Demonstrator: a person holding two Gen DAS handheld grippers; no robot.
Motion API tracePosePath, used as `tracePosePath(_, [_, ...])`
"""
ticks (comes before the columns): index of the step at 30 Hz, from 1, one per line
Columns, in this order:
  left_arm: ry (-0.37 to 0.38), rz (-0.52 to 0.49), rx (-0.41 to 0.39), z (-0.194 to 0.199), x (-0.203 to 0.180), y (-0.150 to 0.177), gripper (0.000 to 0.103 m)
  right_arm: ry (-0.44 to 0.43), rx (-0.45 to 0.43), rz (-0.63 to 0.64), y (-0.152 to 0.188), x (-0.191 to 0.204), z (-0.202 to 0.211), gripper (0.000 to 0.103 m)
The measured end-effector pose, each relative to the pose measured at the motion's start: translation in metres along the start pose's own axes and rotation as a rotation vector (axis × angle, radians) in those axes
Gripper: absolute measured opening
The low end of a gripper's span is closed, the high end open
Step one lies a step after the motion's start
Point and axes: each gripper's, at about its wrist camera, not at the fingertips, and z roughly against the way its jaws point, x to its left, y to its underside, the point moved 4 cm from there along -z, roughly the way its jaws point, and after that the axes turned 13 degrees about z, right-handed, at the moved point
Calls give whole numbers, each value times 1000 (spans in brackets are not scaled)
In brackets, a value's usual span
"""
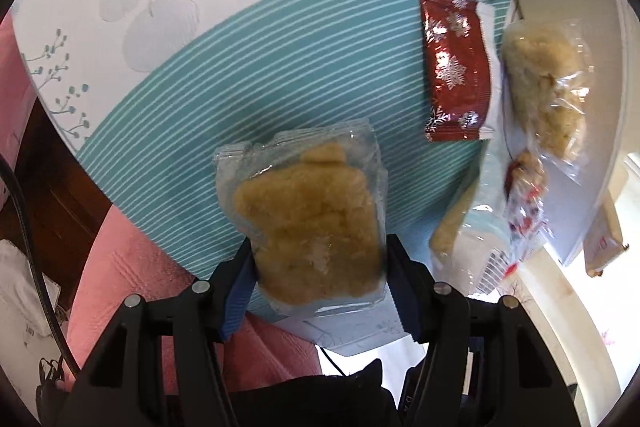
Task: Organize snacks
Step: 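Lift the cake pack with the left tool while the right tool carries the white bag over the tray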
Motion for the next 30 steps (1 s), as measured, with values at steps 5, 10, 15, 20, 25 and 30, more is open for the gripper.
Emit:
tracePosePath(5, [7,-54,-19,20,0,5,59,-75,-26,-101,-3,0,14,13])
tracePosePath(10, [-3,-120,-22,34,-7,12,59,-154,-41,-201,-9,9,30,12])
tracePosePath(15, [-41,-230,-52,60,-27,13,59,-205,-52,-312,-8,9,41,12])
tracePosePath(20, [-52,-341,-72,96,-43,14,59,-251,-68,-376,-19,14,53,12])
tracePosePath(25, [-57,-461,-103,144,-66,16,59,-282,-125,-406,-40,17,80,12])
tracePosePath(30, [-55,-568,-143,181,-79,19,59,-278,-217,-435,-67,12,112,12])
